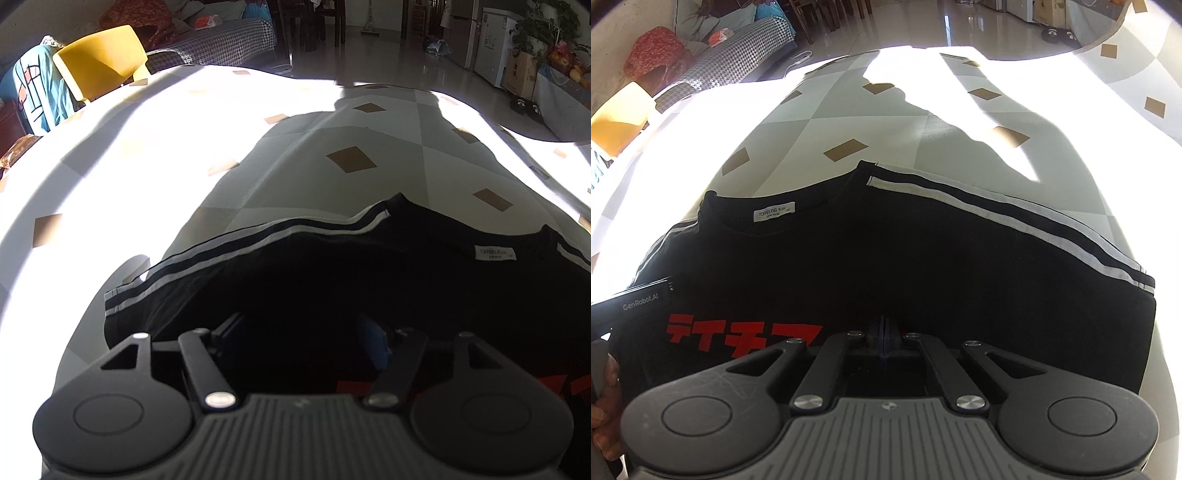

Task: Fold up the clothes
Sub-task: 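Smooth the shirt body flat with both grippers near the collar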

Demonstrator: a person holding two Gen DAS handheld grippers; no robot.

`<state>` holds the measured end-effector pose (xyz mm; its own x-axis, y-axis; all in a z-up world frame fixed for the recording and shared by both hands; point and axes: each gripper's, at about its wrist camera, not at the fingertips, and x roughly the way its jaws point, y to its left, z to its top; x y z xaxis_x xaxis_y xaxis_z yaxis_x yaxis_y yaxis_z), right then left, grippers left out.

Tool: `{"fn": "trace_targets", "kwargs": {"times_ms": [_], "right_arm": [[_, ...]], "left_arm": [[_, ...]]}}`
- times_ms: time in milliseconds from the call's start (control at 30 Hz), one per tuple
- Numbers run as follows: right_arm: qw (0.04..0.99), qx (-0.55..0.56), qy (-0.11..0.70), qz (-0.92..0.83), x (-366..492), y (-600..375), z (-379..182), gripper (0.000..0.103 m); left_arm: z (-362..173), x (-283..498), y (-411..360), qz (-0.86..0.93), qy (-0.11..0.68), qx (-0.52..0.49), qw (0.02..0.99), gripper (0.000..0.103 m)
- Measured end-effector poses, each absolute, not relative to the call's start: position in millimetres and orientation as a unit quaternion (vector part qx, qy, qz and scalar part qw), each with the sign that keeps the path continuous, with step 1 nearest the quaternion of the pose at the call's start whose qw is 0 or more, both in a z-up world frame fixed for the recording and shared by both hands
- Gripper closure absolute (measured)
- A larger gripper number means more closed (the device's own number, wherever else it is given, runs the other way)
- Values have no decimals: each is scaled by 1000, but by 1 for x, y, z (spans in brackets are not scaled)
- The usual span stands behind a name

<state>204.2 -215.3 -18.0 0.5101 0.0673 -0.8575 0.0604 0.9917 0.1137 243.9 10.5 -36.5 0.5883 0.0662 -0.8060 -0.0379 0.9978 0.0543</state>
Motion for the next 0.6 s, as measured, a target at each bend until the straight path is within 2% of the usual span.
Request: {"fn": "trace_targets", "kwargs": {"times_ms": [133, 600], "right_arm": [[867, 69, 493, -2, 206, -220, -19, 103], [873, 52, 486, -10, 214, -217, -23, 103]], "left_arm": [[-37, 247, 14, 45, 450, 16, 892, 33], [-37, 258, 32, 83, 448, 3, 890, 30]]}}
